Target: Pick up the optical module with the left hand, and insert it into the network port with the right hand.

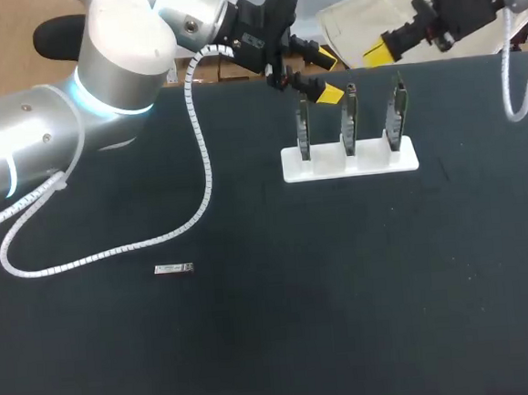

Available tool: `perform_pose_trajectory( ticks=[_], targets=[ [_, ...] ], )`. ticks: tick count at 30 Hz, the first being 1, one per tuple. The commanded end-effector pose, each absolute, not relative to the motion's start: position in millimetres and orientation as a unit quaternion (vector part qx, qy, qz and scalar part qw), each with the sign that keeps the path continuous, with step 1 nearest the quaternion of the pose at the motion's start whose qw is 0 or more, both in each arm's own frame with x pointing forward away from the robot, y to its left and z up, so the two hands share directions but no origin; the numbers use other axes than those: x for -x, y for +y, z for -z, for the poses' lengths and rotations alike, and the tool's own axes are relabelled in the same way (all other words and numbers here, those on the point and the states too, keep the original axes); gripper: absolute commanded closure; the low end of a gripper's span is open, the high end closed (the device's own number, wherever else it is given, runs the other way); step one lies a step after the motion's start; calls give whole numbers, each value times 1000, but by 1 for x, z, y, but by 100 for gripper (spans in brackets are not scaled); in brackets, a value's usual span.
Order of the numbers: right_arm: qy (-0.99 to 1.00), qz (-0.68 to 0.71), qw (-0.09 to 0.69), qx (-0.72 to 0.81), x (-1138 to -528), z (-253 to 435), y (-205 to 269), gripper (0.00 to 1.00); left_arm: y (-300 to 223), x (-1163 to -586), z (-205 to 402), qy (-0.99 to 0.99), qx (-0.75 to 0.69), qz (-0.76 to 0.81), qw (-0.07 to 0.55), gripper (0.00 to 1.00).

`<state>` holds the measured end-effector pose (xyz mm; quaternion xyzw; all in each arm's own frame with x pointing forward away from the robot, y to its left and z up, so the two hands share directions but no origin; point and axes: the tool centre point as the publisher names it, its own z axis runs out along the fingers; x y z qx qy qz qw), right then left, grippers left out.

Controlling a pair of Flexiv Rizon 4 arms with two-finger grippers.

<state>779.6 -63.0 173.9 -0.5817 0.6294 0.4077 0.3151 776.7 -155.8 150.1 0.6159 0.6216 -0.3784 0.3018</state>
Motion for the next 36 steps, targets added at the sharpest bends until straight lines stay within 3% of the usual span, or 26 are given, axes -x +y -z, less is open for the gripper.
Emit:
perform_pose_trajectory(
  ticks=[1,14,36],
  targets=[
    [629,-408,314,583,-777,-179,-84,100,-156,-779,-150,621,-617,379,300,0],
    [639,-414,289,580,-767,-169,-129,100,-156,-779,-150,621,-617,379,300,0],
    [647,-422,283,569,-762,-155,-144,100,-156,-779,-150,621,-617,379,300,0]
  ],
)
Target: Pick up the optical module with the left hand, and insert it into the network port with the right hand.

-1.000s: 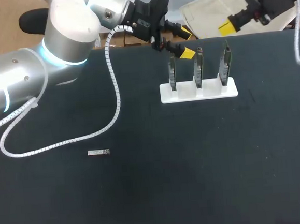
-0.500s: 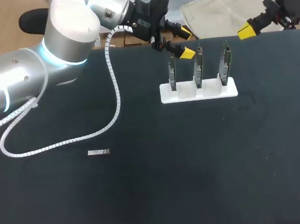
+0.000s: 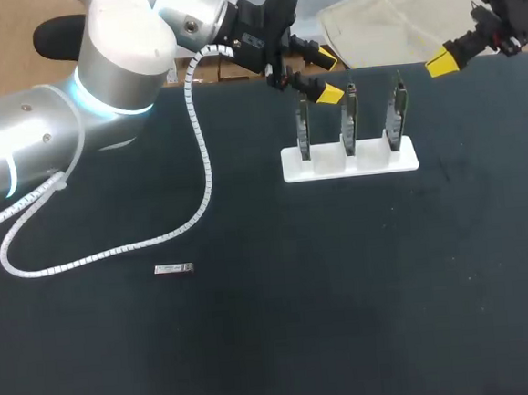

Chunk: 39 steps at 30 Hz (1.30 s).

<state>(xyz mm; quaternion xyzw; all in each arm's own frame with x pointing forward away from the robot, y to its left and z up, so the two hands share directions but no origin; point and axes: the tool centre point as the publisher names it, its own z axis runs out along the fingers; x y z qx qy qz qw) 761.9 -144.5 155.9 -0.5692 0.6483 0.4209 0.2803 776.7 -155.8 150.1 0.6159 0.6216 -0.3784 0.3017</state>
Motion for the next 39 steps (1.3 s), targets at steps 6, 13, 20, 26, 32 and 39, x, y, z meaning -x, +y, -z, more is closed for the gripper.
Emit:
perform_pose_trajectory(
  ticks=[6,13,20,26,32,39],
  targets=[
    [642,-425,285,570,-762,-155,-143,100,-156,-779,-150,621,-617,379,300,0],
    [643,-423,284,571,-763,-154,-142,100,-156,-779,-150,621,-617,379,300,0],
    [652,-410,288,569,-763,-152,-141,0,-156,-779,-150,621,-617,379,300,0],
    [652,-410,288,569,-763,-152,-141,0,-156,-779,-150,621,-617,379,300,0],
    [652,-410,288,569,-763,-152,-141,0,-156,-779,-150,621,-617,379,300,0],
    [652,-410,288,569,-763,-152,-141,0,-156,-779,-150,621,-617,379,300,0]
  ],
)
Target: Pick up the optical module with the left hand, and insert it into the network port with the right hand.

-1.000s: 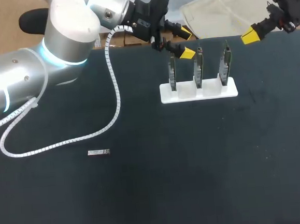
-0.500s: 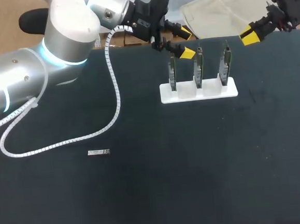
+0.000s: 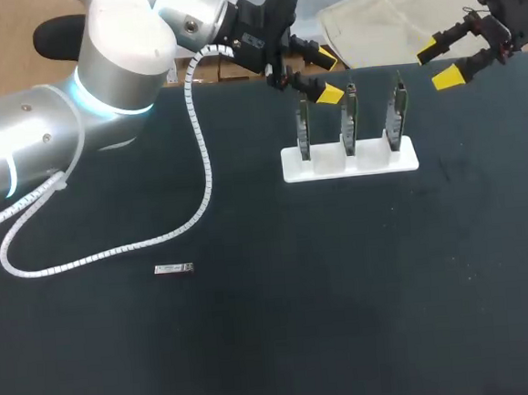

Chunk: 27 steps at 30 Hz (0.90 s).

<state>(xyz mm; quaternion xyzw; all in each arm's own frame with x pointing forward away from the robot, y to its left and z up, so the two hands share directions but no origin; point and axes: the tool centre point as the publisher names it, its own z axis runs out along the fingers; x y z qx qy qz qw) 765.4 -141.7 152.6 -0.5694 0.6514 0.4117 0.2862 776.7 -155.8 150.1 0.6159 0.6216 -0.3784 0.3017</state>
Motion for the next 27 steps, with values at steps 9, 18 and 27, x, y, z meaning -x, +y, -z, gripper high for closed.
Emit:
perform_pose_trajectory(
  ticks=[9,18,27],
  targets=[
    [652,-410,288,569,-763,-152,-141,0,-162,-782,-172,598,-628,374,328,0],
    [652,-410,288,569,-763,-152,-141,0,-137,-787,-225,580,-643,327,377,0],
    [652,-410,288,569,-763,-152,-141,0,-56,-756,-262,649,-679,144,313,0]
  ],
)
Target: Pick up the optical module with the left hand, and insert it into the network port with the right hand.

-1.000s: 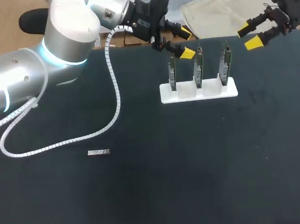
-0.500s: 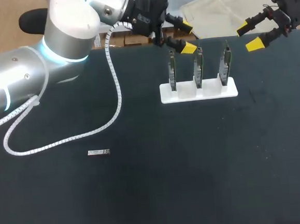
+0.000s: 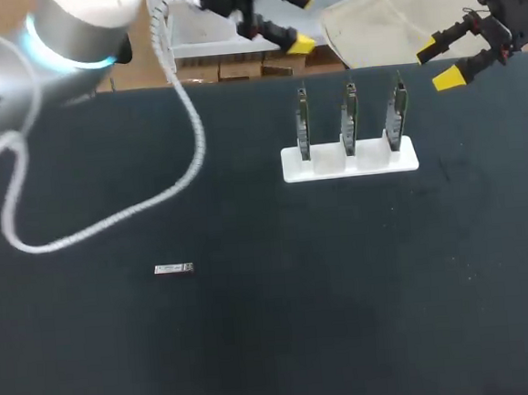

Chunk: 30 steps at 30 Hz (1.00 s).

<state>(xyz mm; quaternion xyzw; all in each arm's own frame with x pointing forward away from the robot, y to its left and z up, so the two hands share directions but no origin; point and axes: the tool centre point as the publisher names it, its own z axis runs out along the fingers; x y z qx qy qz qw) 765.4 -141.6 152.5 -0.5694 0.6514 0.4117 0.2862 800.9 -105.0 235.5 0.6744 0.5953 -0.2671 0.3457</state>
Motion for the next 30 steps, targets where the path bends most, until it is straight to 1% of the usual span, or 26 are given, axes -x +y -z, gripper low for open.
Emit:
perform_pose_trajectory(
  ticks=[1,5,7,15,18,30],
  targets=[
    [652,-410,288,569,-763,-152,-141,0,-45,-750,-262,658,-676,131,305,0],
    [652,-410,288,569,-763,-152,-141,0,-8,-726,-253,708,-648,107,258,0],
    [652,-410,288,569,-763,-152,-141,0,7,-710,-249,724,-635,106,248,0],
    [652,-410,288,569,-763,-152,-141,0,41,-659,-210,785,-585,111,171,0],
    [652,-410,288,569,-763,-152,-141,0,39,-657,-205,782,-576,128,203,0],
    [652,-410,288,569,-763,-152,-141,0,39,-657,-205,782,-576,128,203,0]
  ],
)
